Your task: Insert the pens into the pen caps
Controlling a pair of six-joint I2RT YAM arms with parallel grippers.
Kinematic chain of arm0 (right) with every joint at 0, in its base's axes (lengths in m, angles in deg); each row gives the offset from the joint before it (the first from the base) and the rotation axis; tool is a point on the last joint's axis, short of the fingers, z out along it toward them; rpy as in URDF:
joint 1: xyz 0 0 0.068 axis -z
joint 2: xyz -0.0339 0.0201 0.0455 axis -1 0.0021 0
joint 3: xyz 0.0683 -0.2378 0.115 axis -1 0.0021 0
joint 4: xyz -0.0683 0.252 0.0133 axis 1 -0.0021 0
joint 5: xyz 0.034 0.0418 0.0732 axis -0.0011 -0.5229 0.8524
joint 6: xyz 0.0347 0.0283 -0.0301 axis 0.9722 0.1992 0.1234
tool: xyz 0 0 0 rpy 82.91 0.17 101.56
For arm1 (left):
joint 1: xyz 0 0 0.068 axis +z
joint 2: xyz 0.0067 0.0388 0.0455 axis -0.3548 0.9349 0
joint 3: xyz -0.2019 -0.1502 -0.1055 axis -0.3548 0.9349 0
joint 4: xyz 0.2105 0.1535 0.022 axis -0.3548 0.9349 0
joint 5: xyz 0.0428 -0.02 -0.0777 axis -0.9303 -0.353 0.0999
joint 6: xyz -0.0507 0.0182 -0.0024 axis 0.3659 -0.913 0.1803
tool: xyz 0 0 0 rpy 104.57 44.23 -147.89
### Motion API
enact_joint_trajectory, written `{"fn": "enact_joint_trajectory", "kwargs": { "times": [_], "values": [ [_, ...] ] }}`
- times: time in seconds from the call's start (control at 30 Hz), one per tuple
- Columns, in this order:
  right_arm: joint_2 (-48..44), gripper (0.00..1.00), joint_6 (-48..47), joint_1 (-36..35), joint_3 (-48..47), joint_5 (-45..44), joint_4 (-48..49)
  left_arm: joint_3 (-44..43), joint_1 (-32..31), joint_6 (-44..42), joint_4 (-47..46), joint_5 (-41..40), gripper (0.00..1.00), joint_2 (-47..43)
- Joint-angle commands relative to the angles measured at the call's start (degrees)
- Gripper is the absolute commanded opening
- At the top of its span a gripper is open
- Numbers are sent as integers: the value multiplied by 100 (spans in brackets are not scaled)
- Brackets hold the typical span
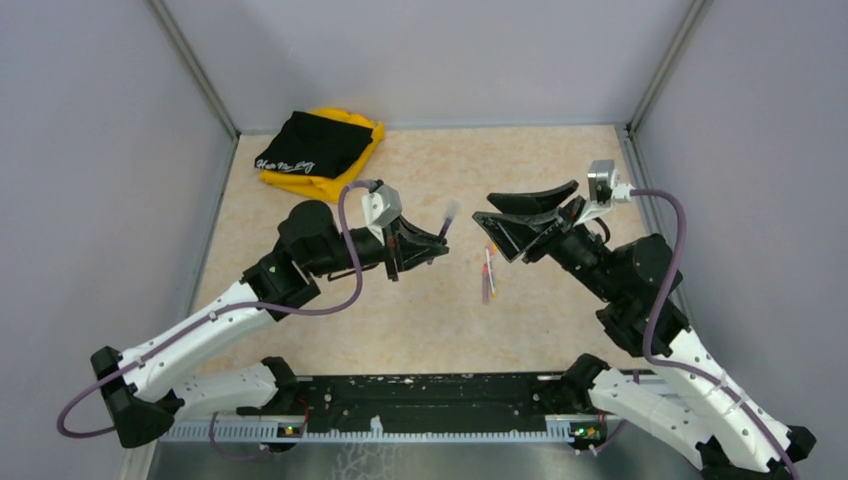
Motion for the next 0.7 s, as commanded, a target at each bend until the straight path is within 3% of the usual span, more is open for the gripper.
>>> {"fn": "enact_joint_trajectory", "kwargs": {
  "times": [0.0, 0.23, 0.67],
  "values": [
    [271, 52, 315, 3, -504, -767, -584, -225, -18, -25, 249, -407, 0, 170],
    [901, 50, 591, 3, -1176, -714, -1143, -259, -18, -8, 274, -376, 0, 301],
    [1257, 46, 739, 4, -1219, -116, -1193, -269, -22, 23, 275, -258, 0, 376]
  ]
}}
